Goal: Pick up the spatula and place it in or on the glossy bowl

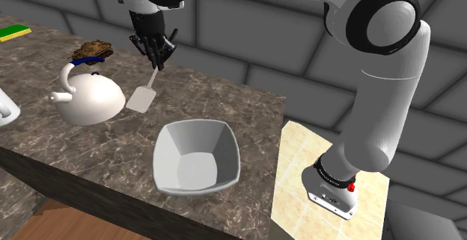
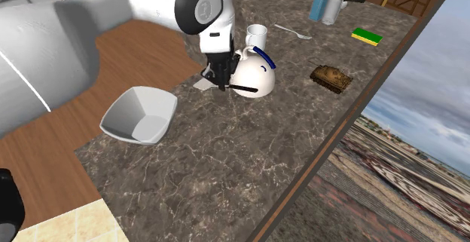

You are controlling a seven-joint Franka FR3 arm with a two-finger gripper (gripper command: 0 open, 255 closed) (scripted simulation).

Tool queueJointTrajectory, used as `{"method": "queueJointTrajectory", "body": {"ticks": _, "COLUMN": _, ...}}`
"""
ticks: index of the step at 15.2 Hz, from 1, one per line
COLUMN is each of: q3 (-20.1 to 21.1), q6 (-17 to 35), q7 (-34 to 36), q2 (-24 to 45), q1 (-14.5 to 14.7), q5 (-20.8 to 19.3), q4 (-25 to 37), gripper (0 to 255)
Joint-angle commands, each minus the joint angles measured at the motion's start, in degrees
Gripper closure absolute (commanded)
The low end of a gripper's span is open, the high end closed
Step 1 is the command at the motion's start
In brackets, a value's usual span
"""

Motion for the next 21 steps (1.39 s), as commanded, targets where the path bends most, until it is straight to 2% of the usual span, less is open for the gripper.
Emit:
{"method": "queueJointTrajectory", "body": {"ticks": 1, "q3": 0.88, "q6": 1.62, "q7": 0.91, "q2": -3.89, "q1": -0.78, "q5": 1.73, "q4": -5.23, "gripper": 255}}
{"method": "queueJointTrajectory", "body": {"ticks": 5, "q3": 2.6, "q6": 4.25, "q7": 2.5, "q2": -11.94, "q1": -1.67, "q5": 5.79, "q4": -14.92, "gripper": 255}}
{"method": "queueJointTrajectory", "body": {"ticks": 10, "q3": 4.27, "q6": 6.05, "q7": 4.03, "q2": -21.25, "q1": -1.32, "q5": 11.18, "q4": -24.41, "gripper": 255}}
{"method": "queueJointTrajectory", "body": {"ticks": 15, "q3": 5.61, "q6": 6.42, "q7": 5.66, "q2": -29.75, "q1": 0.44, "q5": 16.56, "q4": -31.66, "gripper": 255}}
{"method": "queueJointTrajectory", "body": {"ticks": 20, "q3": 6.91, "q6": 5.61, "q7": 7.98, "q2": -37.45, "q1": 3.38, "q5": 21.69, "q4": -37.09, "gripper": 255}}
{"method": "queueJointTrajectory", "body": {"ticks": 21, "q3": 6.98, "q6": 6.38, "q7": 8.02, "q2": -37.42, "q1": 3.43, "q5": 21.71, "q4": -37.83, "gripper": 255}}
